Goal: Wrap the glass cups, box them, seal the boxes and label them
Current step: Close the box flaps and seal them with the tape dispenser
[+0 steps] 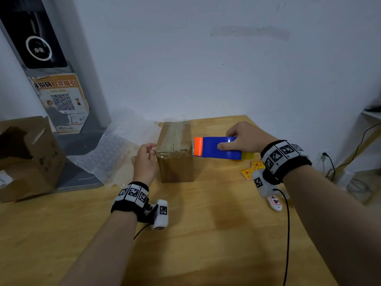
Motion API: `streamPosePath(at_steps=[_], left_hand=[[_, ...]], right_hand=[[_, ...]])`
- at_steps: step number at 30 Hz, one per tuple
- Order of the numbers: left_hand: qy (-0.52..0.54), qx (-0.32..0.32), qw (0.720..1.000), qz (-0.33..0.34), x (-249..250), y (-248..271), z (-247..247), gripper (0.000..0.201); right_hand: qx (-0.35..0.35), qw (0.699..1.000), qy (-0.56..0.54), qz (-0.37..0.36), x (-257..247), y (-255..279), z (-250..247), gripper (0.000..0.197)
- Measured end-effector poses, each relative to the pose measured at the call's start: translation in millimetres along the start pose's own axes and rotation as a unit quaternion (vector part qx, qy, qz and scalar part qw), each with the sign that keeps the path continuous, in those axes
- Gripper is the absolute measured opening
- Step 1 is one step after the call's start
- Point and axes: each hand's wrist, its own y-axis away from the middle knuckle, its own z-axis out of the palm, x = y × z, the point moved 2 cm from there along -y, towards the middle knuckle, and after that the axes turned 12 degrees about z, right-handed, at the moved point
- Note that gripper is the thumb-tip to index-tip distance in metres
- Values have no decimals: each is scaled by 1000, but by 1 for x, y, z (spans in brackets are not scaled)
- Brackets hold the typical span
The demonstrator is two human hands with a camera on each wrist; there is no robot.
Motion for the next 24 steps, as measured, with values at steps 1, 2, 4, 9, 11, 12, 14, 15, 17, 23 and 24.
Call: streamPosePath(at_steps=[1,2,4,9,11,12,14,15,17,23,24], left_hand=[[-16,-9,1000,-8,-3,-1,1,28],[-26,-14,999,-18,-5,-2,1,30],[-22,-15,999,-40,-6,-8,-2,32],[-31,-44,996,-65,-19,-36,-17,45],[-71,-87,990,-90,-18,-42,-23,58],[-85,-93,986,-108,-15,-43,-26,64],[-80,-73,985,-135,-5,-45,-33,74],[-66,-56,987,-136,-2,-46,-36,78],[-48,-26,991,-126,5,-45,-42,79],[-82,-59,993,55,18,-45,-26,26],[-68,-91,992,63,20,-43,-19,22]], right_hand=[[0,1000,-2,-2,-2,-1,2,47],[-2,1000,-2,-3,-5,-1,5,47],[-10,1000,-3,-6,-12,-3,10,47],[-22,999,5,-35,-39,-6,29,51],[-26,998,-10,-49,-47,-10,38,54],[-26,998,-9,-51,-51,-13,42,54],[-30,998,-6,-48,-57,-17,48,52],[-30,998,-6,-48,-59,-18,50,51],[-25,999,-10,-47,-61,-20,51,51],[-24,998,-29,-40,-57,-17,52,43],[-25,998,-33,-38,-57,-16,52,43]])
